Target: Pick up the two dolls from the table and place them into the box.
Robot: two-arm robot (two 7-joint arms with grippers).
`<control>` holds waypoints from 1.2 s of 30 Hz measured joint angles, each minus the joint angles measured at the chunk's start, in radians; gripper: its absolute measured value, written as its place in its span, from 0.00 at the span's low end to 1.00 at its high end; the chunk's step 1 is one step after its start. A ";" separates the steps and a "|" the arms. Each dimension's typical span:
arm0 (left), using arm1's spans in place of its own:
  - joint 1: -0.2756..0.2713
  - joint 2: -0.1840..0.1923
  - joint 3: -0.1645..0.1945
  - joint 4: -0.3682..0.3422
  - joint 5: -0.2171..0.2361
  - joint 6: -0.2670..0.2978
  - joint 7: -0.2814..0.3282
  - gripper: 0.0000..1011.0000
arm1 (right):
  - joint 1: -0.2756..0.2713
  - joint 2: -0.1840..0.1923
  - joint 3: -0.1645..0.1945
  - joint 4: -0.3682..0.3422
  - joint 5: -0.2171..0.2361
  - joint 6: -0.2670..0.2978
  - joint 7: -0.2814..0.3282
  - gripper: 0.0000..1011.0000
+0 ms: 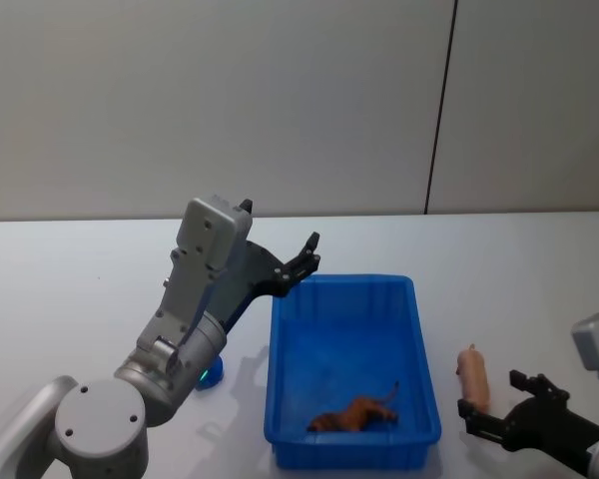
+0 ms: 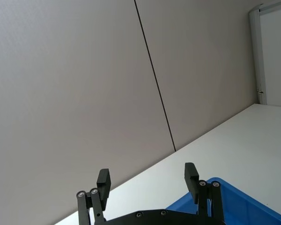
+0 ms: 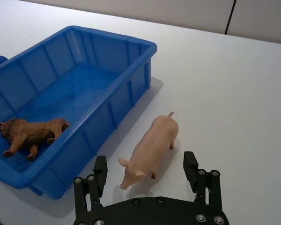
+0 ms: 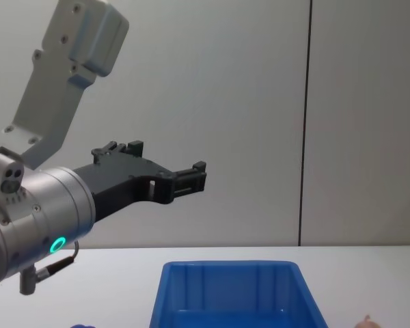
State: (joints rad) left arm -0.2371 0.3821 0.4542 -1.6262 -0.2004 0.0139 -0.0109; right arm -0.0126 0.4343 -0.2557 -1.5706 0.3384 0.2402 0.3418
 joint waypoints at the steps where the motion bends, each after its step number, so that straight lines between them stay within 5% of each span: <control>1: 0.000 0.000 0.000 0.000 0.000 0.000 0.000 0.99 | 0.004 -0.004 -0.002 0.005 -0.002 0.001 -0.001 0.99; 14: 0.000 0.000 0.000 0.000 0.000 0.000 0.000 0.99 | 0.048 -0.046 -0.021 0.070 -0.014 0.021 -0.015 0.68; 25: 0.000 0.000 0.000 0.000 0.000 0.000 0.000 0.99 | 0.066 -0.063 -0.027 0.095 -0.016 0.028 -0.033 0.30; 36: 0.000 0.000 0.000 0.000 0.000 0.000 0.000 0.99 | 0.066 -0.064 -0.025 0.081 -0.024 -0.009 -0.055 0.29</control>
State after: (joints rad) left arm -0.2371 0.3821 0.4542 -1.6262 -0.2004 0.0139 -0.0109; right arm 0.0535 0.3701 -0.2810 -1.4896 0.3145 0.2316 0.2871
